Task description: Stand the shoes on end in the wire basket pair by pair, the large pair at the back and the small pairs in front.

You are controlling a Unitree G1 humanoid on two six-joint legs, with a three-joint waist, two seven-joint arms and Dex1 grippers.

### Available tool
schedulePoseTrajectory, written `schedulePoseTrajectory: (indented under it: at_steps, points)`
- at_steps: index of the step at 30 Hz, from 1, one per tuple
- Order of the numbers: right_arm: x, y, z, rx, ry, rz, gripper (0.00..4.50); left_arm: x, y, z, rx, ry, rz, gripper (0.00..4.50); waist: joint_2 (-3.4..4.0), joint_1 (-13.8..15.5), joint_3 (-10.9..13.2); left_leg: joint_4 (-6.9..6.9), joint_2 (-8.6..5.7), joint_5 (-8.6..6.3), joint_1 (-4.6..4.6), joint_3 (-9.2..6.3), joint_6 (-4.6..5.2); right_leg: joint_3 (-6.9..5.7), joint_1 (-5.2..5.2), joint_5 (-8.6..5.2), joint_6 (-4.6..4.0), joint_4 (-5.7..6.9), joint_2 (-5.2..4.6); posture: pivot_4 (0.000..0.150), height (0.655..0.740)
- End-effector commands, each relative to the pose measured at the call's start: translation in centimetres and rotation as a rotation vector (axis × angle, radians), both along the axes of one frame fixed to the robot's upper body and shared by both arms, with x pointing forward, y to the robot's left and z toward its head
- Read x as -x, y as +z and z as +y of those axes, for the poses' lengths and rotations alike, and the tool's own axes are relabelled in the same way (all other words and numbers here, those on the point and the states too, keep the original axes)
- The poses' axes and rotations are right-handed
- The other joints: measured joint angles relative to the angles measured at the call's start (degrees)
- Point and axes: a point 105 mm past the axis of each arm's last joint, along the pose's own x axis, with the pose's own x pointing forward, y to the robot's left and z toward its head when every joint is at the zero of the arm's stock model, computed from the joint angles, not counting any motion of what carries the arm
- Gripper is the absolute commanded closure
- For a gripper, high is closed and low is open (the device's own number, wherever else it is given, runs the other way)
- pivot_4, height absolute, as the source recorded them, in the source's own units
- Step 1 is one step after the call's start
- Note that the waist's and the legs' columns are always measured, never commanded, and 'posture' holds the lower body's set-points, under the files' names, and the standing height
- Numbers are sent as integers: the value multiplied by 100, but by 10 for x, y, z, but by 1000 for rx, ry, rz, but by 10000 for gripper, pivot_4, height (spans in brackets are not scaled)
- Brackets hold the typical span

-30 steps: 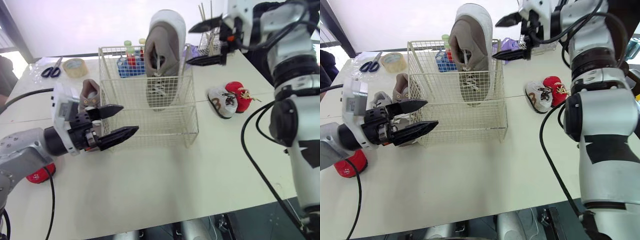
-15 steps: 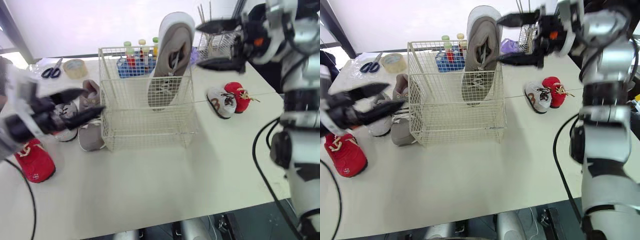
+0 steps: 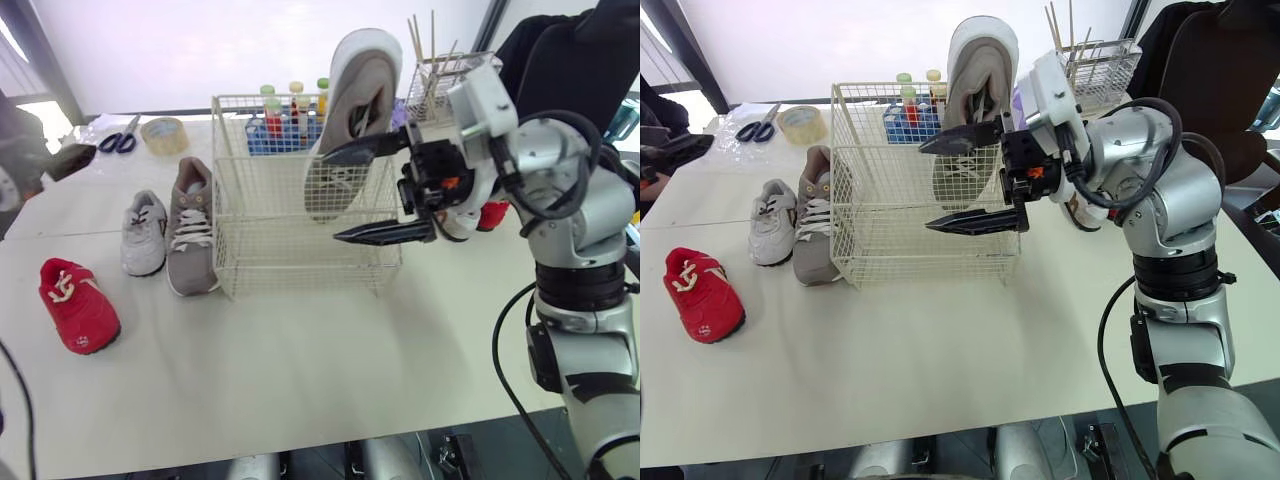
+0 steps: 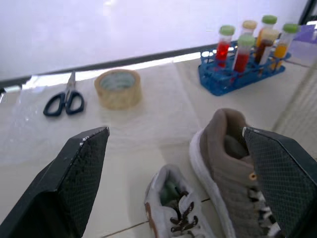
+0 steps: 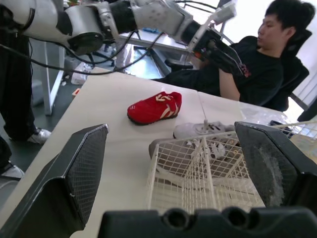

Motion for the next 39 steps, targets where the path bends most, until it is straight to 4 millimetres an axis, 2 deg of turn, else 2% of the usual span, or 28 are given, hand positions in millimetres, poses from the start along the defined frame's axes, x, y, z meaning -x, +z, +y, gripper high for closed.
schedulePoseTrajectory:
  at_steps: [1,3,10,17,20,23,29,30,31,34,36,39]
  points:
    - [7,11,3,-18,12,-66,426,-18,-12,-2,-29,8,69,0,-5,-5,-1,1,2,0,-4,2,1,0,-2,1,2,-4,2,1500,7400]
    - [8,12,3,-22,7,-69,426,-29,-21,-11,-40,-20,108,0,-9,-27,0,4,1,-2,-8,5,4,0,-2,2,3,-4,3,1500,7400]
    - [9,12,3,-22,-11,-66,426,-55,-34,-36,-62,-63,144,0,-18,-71,0,13,10,10,-63,0,-16,1,-64,3,5,7,5,1500,7400]
    - [8,13,4,-27,-37,-74,426,-69,-65,-51,-151,-29,224,0,-18,-58,0,39,12,-2,-72,-1,5,1,-63,4,7,14,2,1500,7400]
    - [8,13,4,-31,-42,-75,426,-73,-72,-57,-176,-26,237,0,-18,-56,0,60,13,-9,-74,-1,16,1,-56,7,13,18,2,1500,7400]
    - [6,14,4,-32,-49,-80,0,-77,-77,-65,-196,-26,245,7564,-19,-50,-1,74,12,-14,-73,-1,25,1,-48,11,20,21,0,1500,7400]
    - [5,14,5,-30,-57,-85,0,-79,-83,-70,-201,-24,257,36754,-19,-68,-2,83,12,-16,-71,-1,28,2,-44,16,27,22,0,1500,7400]
    - [4,14,4,-27,-63,-88,0,-80,-85,-70,-191,-18,259,43094,-19,-66,-2,82,13,-16,-70,-2,28,2,-45,16,27,23,1,1500,7400]
    - [4,14,4,-25,-67,-89,0,-80,-85,-70,-185,-13,260,44749,-19,-63,-2,82,13,-16,-70,-3,28,2,-45,16,27,23,2,1500,7400]
    - [3,14,5,-24,-72,-91,0,-81,-82,-69,-142,6,241,44749,-19,-56,-2,83,13,-16,-70,-2,27,2,-44,16,27,23,0,1500,7400]
    - [2,14,5,-23,-75,-93,0,-82,-72,-65,-100,34,199,44749,-19,-56,-2,84,12,-16,-70,-2,28,2,-44,16,27,23,-1,1500,7400]
    - [2,14,4,-25,-78,-93,0,-83,-43,-56,-17,79,90,44749,-19,-57,-1,84,12,-16,-71,-3,28,2,-45,16,27,24,-1,1500,7400]
